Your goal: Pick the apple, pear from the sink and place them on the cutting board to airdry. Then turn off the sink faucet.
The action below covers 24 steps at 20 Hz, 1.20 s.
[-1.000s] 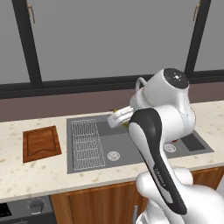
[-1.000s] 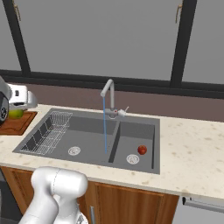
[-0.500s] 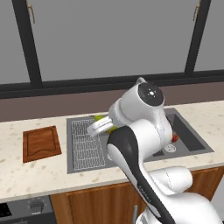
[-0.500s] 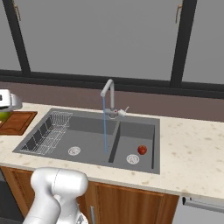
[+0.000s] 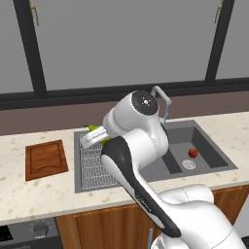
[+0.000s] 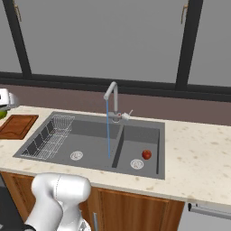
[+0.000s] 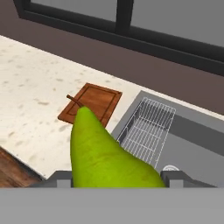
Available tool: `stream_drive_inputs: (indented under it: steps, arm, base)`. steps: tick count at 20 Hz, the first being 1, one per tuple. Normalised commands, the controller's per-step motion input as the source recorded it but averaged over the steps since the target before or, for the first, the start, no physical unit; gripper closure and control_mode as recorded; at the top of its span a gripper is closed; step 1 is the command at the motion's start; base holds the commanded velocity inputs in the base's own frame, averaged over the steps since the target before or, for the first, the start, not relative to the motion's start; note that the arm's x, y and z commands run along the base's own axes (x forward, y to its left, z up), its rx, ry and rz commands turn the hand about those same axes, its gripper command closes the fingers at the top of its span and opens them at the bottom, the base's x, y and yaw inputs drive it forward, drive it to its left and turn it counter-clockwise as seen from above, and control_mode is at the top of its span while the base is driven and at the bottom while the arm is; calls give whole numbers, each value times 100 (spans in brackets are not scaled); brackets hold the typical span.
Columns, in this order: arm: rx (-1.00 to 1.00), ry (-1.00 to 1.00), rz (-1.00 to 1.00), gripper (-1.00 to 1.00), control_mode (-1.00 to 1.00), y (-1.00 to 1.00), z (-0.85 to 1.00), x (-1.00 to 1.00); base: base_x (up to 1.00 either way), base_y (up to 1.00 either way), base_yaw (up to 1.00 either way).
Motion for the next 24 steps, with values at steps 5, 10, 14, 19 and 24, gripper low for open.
stream_drive_inputs:
  steps: [5, 10, 14, 19, 24]
  arm:
    - [0, 0, 2, 100, -100, 53, -14, 19]
    - [0, 0, 0, 100, -100, 37, -23, 20]
    - [0, 0, 0, 100, -100, 24, -36, 14]
    - [1, 0, 0, 100, -100, 21, -39, 15]
    - [8, 0, 1, 100, -100, 24, -15, 22]
  base:
    - [0, 0, 0]
    - [0, 0, 0]
    - [0, 0, 0]
    - [0, 0, 0]
    - [0, 0, 0]
